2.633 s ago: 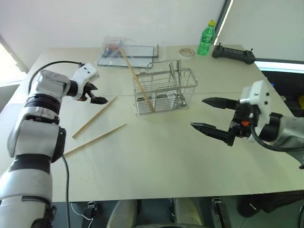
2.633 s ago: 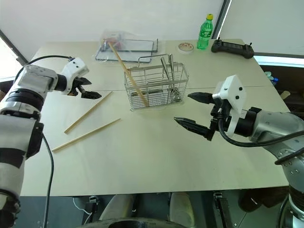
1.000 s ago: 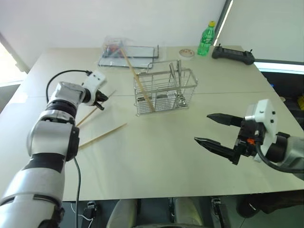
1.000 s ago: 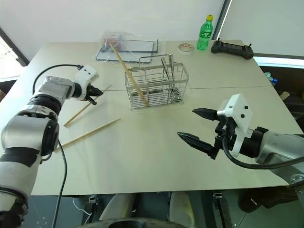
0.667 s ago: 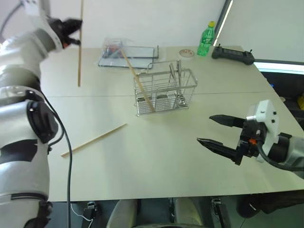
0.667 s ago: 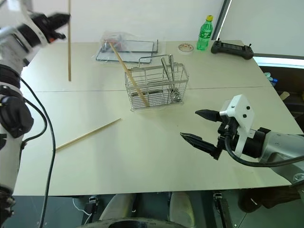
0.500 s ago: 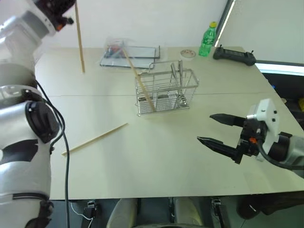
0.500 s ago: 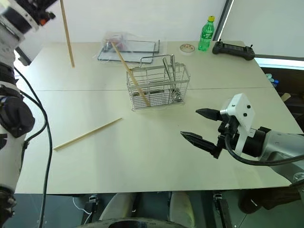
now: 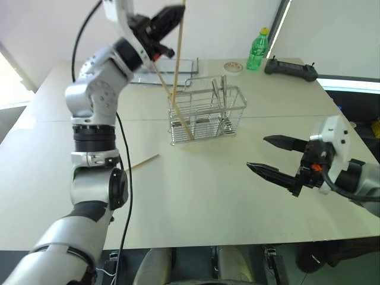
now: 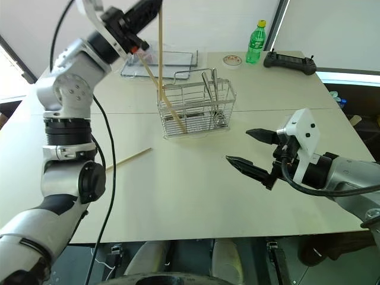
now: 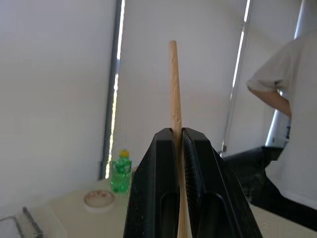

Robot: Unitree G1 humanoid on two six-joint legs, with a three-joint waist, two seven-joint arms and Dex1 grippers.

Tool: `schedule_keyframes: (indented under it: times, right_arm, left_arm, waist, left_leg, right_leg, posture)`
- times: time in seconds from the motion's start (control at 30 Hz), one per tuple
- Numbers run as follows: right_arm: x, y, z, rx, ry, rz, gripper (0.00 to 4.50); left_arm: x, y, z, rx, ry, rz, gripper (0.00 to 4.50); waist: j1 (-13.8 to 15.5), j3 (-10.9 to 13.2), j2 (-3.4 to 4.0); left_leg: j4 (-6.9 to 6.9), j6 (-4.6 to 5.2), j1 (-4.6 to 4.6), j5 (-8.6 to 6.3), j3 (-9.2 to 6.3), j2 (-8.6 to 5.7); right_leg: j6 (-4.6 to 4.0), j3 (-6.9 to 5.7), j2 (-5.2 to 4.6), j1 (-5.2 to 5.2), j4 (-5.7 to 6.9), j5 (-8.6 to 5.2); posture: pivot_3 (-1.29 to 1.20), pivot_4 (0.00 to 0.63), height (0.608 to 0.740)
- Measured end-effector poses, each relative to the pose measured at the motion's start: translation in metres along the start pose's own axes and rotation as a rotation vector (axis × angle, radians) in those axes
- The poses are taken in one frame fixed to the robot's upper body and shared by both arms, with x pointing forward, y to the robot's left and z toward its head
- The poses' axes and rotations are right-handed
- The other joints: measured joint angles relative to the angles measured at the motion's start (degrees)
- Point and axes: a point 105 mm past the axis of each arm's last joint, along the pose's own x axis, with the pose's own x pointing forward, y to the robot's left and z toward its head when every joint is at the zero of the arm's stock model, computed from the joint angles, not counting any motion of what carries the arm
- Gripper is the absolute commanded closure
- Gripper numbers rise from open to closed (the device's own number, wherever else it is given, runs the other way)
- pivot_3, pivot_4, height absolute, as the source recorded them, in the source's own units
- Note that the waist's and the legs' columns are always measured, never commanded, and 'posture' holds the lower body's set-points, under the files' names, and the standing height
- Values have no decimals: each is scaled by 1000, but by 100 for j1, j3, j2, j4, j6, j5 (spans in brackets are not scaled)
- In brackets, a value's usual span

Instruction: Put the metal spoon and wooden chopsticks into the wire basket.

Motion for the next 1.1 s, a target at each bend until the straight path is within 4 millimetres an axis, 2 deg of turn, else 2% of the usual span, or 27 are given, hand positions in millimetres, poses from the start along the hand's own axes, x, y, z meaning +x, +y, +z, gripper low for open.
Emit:
schedule_keyframes:
  times: [0.13,0.4,0.5,0.57,0.67,0.73,0.9,1.1]
  right_arm:
    - [0,0,2,20,-12,-10,0]
    - [0,-2,2,35,-19,-34,0]
    - [-1,-2,2,37,-19,-39,0]
    - [-1,-2,2,37,-19,-43,0]
    - [-1,-2,2,38,-19,-43,0]
    - [-1,-3,2,38,-20,-42,0]
    - [-1,-3,3,36,-23,-43,0]
    - [0,-4,4,31,-25,-45,0]
  left_arm:
    - [1,2,3,58,-45,23,4448]
    - [8,-6,-1,29,-84,19,4448]
    - [8,-7,-5,14,-83,25,3441]
    - [6,-6,-10,-4,-76,33,2462]
    - [3,-5,-15,-26,-69,41,725]
    - [3,-8,-12,-33,-75,31,72]
    - [3,-12,-8,-80,-85,22,72]
    - [-7,2,-1,-83,-39,60,72]
  waist:
    - [13,0,0]
    - [16,0,0]
    - [12,0,0]
    - [12,0,0]
    - [12,0,-1]
    - [16,0,-1]
    - [16,0,0]
    - [3,0,0]
  left_leg:
    - [1,1,-3,0,-1,0]
    - [6,2,-5,-1,-2,-1]
    - [6,2,-4,-1,-1,-1]
    - [6,3,-4,-1,-1,-1]
    - [6,3,-4,-1,-1,-1]
    - [6,3,-5,-1,-1,-1]
    - [7,3,-4,-1,-2,-1]
    - [5,3,-3,-2,-2,0]
  right_leg:
    - [-1,0,-1,1,-5,0]
    - [0,-1,0,5,-6,0]
    - [0,-1,0,5,-6,0]
    - [0,-1,0,5,-6,0]
    - [0,-1,0,5,-6,0]
    - [0,-1,0,5,-6,0]
    - [0,-1,0,6,-6,0]
    - [0,-1,4,3,-4,0]
  posture:
    - [0,150,719]
    - [0,150,719]
    - [0,150,719]
    - [0,150,719]
    - [0,150,719]
    - [0,150,719]
    - [0,150,719]
    - [0,150,719]
